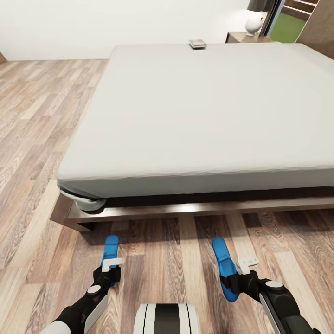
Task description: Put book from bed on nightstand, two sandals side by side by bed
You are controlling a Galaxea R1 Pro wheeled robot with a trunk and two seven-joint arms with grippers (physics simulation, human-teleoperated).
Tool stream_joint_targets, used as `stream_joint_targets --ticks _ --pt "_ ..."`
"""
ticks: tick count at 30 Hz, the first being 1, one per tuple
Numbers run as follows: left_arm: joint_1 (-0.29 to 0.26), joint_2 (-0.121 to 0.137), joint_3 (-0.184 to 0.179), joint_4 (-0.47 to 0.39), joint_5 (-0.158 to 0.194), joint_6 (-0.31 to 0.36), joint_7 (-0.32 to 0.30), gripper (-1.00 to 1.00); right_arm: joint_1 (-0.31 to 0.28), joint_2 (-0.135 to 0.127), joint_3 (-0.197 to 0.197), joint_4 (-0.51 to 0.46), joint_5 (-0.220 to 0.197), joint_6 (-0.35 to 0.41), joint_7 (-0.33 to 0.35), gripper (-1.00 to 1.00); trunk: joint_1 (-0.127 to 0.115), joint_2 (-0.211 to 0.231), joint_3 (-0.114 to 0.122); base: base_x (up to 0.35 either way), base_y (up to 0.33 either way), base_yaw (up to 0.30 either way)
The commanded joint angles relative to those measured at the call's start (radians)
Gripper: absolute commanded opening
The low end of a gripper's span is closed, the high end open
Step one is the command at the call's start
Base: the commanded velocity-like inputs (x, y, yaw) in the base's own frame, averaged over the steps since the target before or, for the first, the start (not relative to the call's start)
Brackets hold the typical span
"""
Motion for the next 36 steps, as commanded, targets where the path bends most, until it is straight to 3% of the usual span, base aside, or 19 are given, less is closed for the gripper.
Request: stream_joint_targets --ticks 1,4,11,16,27,32,36 --pt "-0.001 0.001 -0.009 -0.001 0.008 -0.004 0.007 -1.0 0.0 0.0 -0.001 -0.001 0.008 0.004 0.007 -1.0 0.0 -0.001 -0.005 0.0 0.0 0.0" --pt "-0.001 0.002 -0.009 -0.001 0.008 -0.002 0.007 -1.0 0.0 0.0 0.0 -0.001 0.008 0.004 0.007 -1.0 0.002 -0.001 -0.016 0.0 0.0 0.0" --pt "-0.001 0.002 -0.009 -0.01 0.007 0.003 0.007 -1.0 0.0 0.0 0.0 -0.002 0.008 0.005 0.007 -1.0 0.002 -0.001 -0.016 0.0 0.0 0.0" --pt "-0.002 0.002 -0.009 -0.024 0.007 0.015 0.007 -1.0 0.0 0.0 0.0 -0.002 0.008 0.004 0.006 -1.0 0.004 -0.002 -0.036 0.0 0.0 0.0" --pt "-0.002 0.003 -0.009 -0.048 0.007 0.023 0.005 -1.0 0.0 0.0 0.001 -0.002 0.006 0.005 0.006 -1.0 0.004 -0.002 -0.036 0.0 0.0 0.0" --pt "-0.004 0.003 -0.008 -0.049 0.007 0.024 0.003 -1.0 0.0 0.0 0.001 -0.002 0.006 0.005 0.006 -1.0 0.006 -0.004 -0.055 0.0 0.0 0.0" --pt "-0.007 0.003 -0.008 -0.05 0.007 0.024 0.003 -1.0 0.0 0.0 0.001 -0.002 0.006 0.004 0.006 -1.0 0.006 -0.004 -0.055 0.0 0.0 0.0"
